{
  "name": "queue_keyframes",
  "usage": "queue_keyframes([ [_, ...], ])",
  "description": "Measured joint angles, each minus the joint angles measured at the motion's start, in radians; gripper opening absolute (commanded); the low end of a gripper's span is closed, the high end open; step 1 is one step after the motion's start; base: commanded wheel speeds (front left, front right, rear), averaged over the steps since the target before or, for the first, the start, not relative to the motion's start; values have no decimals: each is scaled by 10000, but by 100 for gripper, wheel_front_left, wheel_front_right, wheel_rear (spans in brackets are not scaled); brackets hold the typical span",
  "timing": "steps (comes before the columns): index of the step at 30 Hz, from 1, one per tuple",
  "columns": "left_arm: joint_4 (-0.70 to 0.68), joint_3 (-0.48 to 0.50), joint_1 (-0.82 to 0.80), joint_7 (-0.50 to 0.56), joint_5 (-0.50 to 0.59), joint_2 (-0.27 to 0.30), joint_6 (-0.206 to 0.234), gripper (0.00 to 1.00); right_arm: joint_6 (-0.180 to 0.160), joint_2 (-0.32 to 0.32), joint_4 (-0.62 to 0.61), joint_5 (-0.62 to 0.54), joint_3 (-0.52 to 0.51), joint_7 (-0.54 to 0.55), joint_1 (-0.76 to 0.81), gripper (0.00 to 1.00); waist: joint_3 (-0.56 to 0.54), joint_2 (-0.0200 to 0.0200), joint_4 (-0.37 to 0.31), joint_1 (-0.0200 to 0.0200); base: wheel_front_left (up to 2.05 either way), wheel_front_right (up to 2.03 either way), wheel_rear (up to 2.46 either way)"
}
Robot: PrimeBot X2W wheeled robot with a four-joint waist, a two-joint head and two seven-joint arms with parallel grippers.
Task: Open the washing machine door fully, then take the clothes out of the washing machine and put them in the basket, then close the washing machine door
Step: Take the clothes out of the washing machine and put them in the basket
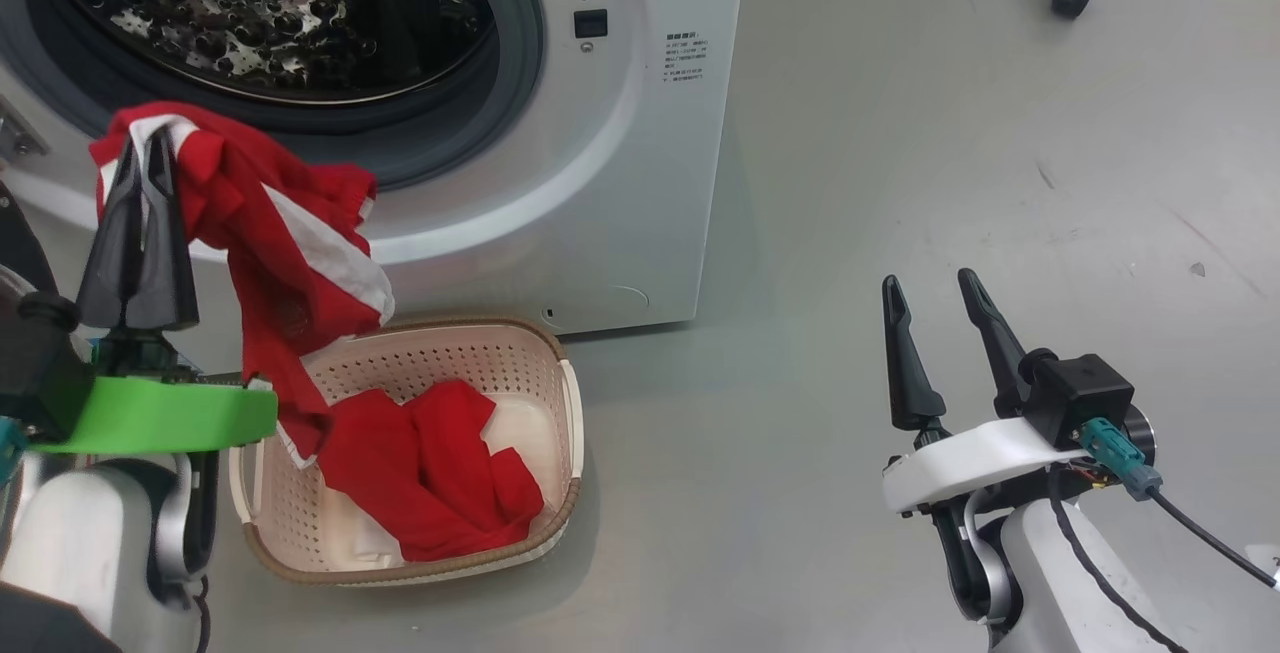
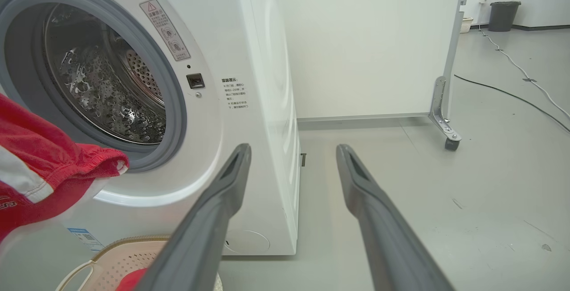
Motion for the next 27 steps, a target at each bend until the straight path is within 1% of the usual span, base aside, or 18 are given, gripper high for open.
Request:
queue_keyframes([
  [6, -56, -10, 857, 290, -82, -219, 130, 0, 79, 4, 17, -2, 35, 0, 192, 100, -254, 0, -10, 0, 0, 0, 0],
  [12, 38, -102, 1644, 481, -286, -539, 217, 0, 84, 4, -50, -6, 92, 0, 197, 100, -192, 0, -81, 0, 0, 0, 0],
  [17, 360, -244, 2188, 658, -502, -686, 222, 0, 86, 2, -230, -42, 144, 0, 186, 100, 57, 0, -184, 0, 0, 0, 0],
  [20, 412, -274, 2209, 650, -552, -754, 236, 0, 84, 4, -355, -44, 146, 0, 172, 100, 286, 0, -249, 0, 0, 0, 0],
  [27, 550, -196, 2130, 587, -550, -704, 236, 0, 82, 4, -610, -44, 171, 2, -13, 100, 947, 0, -423, 0, 0, 0, 0],
])
